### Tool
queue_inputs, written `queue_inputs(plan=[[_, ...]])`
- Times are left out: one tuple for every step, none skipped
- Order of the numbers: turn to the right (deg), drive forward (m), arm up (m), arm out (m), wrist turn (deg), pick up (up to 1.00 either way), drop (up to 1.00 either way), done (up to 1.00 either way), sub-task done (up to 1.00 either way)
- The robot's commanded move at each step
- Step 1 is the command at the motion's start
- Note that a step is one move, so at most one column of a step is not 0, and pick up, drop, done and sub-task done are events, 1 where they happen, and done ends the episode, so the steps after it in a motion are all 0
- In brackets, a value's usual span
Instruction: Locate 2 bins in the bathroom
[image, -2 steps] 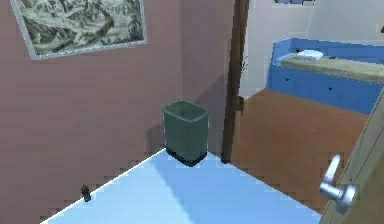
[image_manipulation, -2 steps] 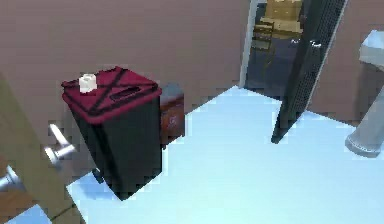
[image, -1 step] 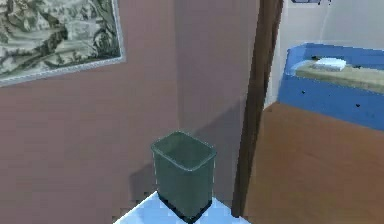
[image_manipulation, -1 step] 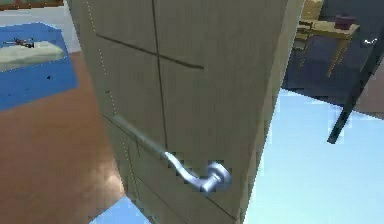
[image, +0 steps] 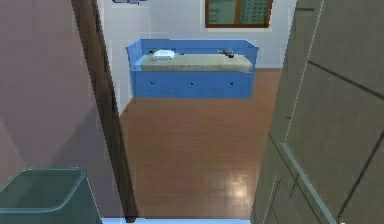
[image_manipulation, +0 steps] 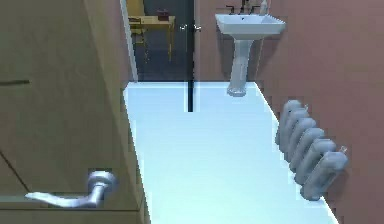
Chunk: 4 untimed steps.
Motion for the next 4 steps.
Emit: queue_inputs(plan=[[0.0,0.3,0.0,0.0,0.0,0.0,0.0,0.0,0.0],[-45.0,0.0,0.0,0.0,0.0,0.0,0.0,0.0,0.0],[-9.0,0.0,0.0,0.0,0.0,0.0,0.0,0.0,0.0],[0.0,0.0,0.0,0.0,0.0,0.0,0.0,1.0,0.0]])
